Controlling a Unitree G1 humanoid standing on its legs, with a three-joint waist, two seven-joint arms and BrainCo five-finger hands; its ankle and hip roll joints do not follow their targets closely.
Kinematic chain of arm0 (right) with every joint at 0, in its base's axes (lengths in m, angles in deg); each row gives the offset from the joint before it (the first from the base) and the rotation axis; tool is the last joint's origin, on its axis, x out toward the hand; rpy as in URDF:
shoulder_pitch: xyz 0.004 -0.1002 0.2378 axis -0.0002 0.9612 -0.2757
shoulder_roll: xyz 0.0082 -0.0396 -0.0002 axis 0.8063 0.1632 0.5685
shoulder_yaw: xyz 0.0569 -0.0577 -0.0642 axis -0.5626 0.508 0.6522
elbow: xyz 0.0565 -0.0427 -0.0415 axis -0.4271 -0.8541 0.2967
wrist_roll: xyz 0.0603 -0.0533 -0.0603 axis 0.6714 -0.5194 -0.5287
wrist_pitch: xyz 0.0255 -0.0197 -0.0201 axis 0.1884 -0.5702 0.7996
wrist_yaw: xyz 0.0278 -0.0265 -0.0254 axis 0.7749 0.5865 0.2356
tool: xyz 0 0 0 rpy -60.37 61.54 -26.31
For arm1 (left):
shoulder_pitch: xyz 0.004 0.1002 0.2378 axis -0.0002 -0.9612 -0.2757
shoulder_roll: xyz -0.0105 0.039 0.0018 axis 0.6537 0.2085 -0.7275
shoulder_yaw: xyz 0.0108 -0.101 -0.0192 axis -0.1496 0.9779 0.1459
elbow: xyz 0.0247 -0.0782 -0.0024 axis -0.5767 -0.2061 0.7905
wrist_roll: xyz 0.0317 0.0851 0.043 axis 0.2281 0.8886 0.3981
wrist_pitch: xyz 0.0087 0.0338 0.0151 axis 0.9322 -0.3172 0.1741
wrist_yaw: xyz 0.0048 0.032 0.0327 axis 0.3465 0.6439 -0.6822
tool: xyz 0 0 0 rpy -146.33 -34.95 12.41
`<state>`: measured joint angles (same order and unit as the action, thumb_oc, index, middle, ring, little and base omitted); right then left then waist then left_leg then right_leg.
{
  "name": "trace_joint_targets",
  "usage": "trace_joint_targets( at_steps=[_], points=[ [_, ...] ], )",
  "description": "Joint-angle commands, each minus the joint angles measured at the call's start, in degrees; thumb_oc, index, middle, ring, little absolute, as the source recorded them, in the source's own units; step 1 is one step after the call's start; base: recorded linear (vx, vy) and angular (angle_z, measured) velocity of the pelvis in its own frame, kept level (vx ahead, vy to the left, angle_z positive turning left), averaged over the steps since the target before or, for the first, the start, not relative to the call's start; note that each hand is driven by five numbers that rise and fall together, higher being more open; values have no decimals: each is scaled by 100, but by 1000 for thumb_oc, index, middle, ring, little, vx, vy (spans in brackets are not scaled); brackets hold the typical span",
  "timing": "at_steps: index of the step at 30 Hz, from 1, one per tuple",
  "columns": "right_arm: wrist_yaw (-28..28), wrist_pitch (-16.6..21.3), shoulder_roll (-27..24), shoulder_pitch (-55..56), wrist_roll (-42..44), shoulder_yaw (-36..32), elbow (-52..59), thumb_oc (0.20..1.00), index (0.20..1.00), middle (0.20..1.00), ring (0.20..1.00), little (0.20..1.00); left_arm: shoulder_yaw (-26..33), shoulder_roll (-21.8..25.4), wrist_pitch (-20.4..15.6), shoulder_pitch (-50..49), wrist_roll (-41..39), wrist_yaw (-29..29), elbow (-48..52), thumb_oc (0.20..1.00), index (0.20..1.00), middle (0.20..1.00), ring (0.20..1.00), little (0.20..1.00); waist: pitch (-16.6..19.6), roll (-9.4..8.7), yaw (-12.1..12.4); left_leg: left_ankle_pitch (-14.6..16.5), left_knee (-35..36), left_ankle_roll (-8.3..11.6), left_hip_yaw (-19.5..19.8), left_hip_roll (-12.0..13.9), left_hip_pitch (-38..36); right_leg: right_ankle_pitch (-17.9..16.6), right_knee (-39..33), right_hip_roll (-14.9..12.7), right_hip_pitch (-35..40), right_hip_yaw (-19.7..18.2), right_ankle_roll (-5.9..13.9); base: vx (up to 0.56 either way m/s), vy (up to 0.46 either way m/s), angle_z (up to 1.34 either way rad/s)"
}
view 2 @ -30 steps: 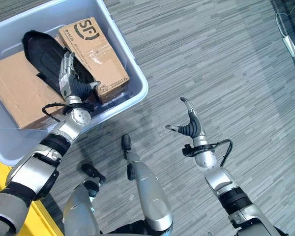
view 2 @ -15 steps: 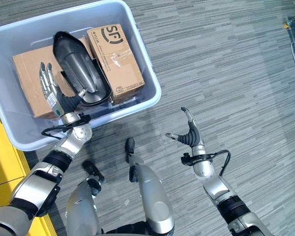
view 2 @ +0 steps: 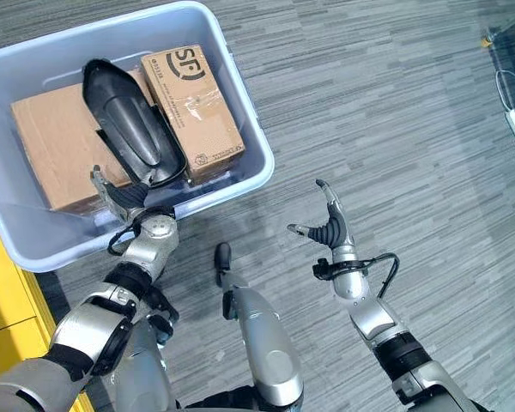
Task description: Move parts from the plastic box to the shelf.
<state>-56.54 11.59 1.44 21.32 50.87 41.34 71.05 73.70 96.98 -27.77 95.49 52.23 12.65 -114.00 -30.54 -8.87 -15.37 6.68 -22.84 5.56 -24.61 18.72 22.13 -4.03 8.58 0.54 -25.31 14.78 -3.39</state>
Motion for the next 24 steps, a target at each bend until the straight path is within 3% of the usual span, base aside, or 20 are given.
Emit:
trace_joint_targets(
  at_steps=[1,9,13,15,24],
  points=[
    [-11,16,66,-9,47,-232,562,1000,1000,1000,1000,1000,-52,440,29,203,-258,-101,76,1000,1000,1000,1000,1000,74,-553,199,-507,-235,660,63,780,149,795,655,-366,-22,68,802,10,-33,-5],
    [68,-124,32,-198,146,-219,589,1000,1000,1000,1000,1000,52,424,330,552,-1216,-357,-419,1000,1000,1000,1000,1000,74,-629,99,-483,-284,685,28,849,222,766,689,-372,-136,79,801,5,-7,-2],
    [109,-197,-39,-277,225,-212,613,1000,1000,1000,1000,1000,-20,515,727,674,-776,-481,-620,1000,1000,1000,1000,1000,74,-663,58,-475,-318,689,15,874,287,759,724,-394,-207,89,798,9,5,-2],
    [130,-220,-94,-306,259,-217,634,1000,1000,1000,1000,1000,5,584,669,719,-1262,-681,-728,1000,1000,1000,1000,1000,74,-665,32,-477,-316,693,-1,872,302,749,727,-388,-246,66,801,18,13,-4],
    [177,-266,-216,-391,334,-266,593,1000,1000,1000,1000,1000,127,848,798,994,-1688,-871,-1156,1000,1000,1000,1000,1000,74,-704,-51,-386,-461,683,24,859,510,730,795,-409,-458,4,804,19,5,-5]
  ],
)
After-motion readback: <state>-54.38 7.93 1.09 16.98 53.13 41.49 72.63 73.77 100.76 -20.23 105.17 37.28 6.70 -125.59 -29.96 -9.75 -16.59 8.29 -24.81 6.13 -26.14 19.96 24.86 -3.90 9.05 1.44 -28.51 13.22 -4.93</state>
